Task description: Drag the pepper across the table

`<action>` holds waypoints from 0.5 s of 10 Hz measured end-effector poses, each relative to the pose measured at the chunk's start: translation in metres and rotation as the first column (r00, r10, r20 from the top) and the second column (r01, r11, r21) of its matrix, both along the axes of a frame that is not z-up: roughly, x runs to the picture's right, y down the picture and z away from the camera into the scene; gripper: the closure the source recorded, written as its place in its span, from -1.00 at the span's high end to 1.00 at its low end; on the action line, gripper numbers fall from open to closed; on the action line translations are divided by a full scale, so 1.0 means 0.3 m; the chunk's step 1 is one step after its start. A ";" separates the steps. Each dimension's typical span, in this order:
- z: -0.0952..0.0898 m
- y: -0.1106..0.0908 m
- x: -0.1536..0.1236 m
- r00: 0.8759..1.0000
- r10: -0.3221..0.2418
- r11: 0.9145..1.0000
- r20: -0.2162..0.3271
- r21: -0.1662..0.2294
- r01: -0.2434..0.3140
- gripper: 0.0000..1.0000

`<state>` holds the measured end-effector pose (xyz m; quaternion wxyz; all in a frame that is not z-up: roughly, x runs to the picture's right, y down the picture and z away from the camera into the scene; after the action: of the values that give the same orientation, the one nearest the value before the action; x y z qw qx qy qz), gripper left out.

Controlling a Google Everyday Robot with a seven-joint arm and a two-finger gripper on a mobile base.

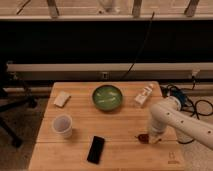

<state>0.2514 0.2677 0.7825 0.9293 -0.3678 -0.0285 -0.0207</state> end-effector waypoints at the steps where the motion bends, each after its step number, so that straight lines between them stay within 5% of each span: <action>1: 0.002 -0.003 0.000 1.000 -0.006 1.000 0.002 0.000 0.006 -1.00; 5: 0.008 -0.015 -0.003 1.000 -0.028 1.000 0.013 0.002 0.028 -1.00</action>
<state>0.2506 0.2632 0.7850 0.9290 -0.3671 -0.0293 -0.0361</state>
